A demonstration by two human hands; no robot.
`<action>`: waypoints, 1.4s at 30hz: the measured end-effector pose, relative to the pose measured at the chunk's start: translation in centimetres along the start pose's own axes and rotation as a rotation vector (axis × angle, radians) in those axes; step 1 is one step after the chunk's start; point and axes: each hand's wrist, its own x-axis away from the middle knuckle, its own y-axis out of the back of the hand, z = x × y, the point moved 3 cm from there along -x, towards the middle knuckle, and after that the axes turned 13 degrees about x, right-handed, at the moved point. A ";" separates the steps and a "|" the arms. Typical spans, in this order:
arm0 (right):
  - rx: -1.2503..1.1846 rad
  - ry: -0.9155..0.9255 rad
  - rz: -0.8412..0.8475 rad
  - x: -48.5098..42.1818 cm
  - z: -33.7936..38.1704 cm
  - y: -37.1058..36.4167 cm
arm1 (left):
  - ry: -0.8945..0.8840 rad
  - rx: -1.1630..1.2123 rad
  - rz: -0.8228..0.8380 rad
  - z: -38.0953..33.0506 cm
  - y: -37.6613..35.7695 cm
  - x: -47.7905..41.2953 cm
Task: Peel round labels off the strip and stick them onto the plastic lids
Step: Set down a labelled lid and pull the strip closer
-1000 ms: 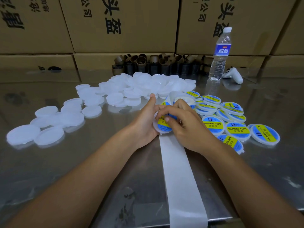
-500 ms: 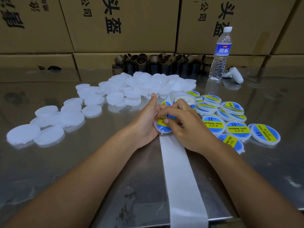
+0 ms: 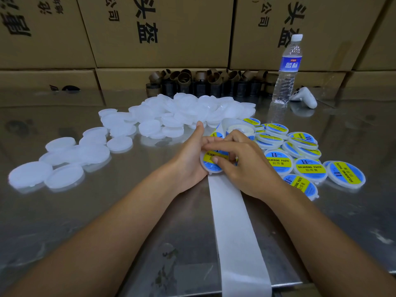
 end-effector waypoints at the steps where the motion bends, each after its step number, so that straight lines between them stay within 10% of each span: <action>1: 0.010 -0.001 0.006 0.0 0.0 0.0 | -0.002 0.003 -0.003 0.0 0.0 0.0; 42: -0.428 -0.497 -0.227 -0.4 -1.4 1.4 | -0.295 -0.223 0.080 -0.4 0.3 0.2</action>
